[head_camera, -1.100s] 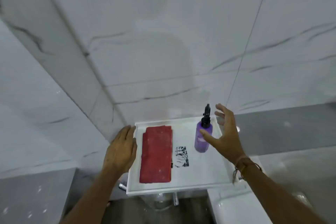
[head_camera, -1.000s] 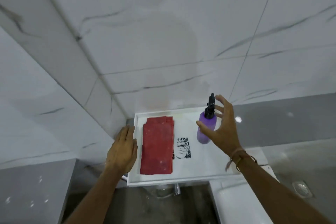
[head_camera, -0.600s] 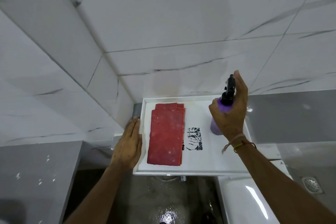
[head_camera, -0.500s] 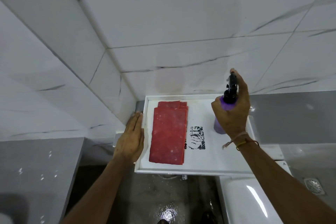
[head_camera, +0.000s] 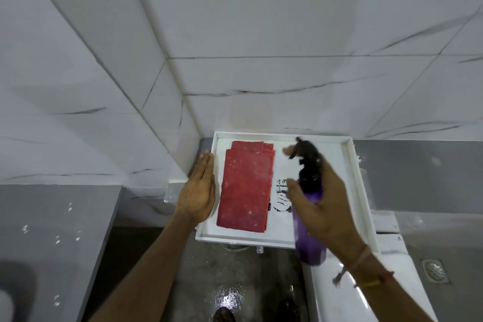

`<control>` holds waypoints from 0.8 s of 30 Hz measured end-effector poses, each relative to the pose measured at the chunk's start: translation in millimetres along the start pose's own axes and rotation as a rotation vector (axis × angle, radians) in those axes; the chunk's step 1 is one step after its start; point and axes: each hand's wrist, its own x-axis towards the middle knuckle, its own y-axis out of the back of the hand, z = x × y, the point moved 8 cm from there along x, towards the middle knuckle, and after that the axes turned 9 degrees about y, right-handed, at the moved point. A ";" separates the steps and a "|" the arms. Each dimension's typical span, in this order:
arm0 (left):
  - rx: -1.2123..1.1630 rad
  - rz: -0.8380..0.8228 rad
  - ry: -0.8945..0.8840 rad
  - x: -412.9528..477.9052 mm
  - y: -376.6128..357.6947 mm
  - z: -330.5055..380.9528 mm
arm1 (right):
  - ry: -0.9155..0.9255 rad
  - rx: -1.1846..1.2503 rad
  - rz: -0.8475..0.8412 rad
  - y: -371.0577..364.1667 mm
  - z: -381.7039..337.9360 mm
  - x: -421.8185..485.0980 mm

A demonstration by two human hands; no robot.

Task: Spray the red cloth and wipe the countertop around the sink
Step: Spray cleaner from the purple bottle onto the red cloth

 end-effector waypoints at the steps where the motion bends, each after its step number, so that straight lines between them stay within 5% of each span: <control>1: 0.000 -0.005 -0.001 -0.2 -0.6 0.6 | -0.063 0.003 -0.030 -10.7 5.1 -7.2; 9: -0.013 0.000 0.003 -0.5 -1.3 -2.4 | -0.526 -0.107 -0.136 -60.4 56.4 -50.2; 24: -0.002 -0.050 0.022 0.4 -5.4 -5.4 | -0.615 -0.112 -0.169 -65.6 60.6 -47.8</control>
